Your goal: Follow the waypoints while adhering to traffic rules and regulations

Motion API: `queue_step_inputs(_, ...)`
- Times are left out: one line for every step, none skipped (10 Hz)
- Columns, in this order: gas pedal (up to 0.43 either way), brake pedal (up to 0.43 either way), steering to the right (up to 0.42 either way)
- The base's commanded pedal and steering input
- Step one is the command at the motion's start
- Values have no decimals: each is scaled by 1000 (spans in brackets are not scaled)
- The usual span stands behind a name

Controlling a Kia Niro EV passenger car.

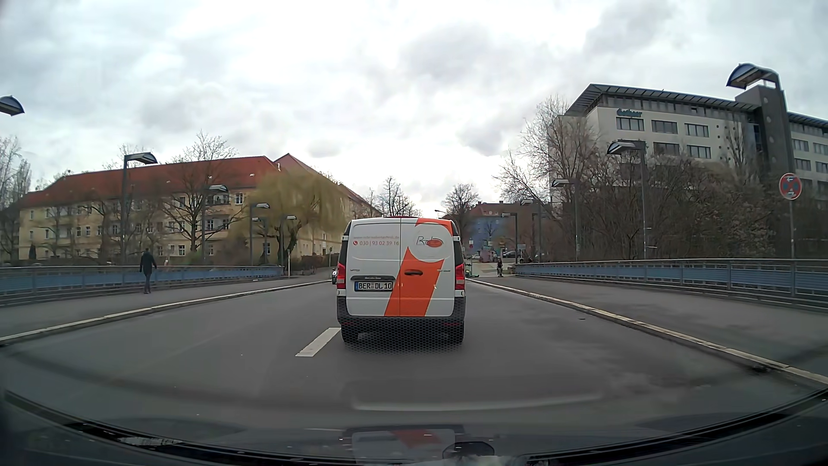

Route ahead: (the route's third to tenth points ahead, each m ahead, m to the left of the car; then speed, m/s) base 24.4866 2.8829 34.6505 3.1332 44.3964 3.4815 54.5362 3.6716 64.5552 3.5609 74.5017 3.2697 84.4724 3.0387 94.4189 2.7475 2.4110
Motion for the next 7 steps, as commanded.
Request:
queue_step_inputs(0, 201, -20)
queue_step_inputs(0, 207, -20)
queue_step_inputs(0, 220, -20)
queue_step_inputs(0, 226, -20)
queue_step_inputs(0, 232, -20)
queue_step_inputs(0, 220, -20)
queue_step_inputs(0, 213, -20)
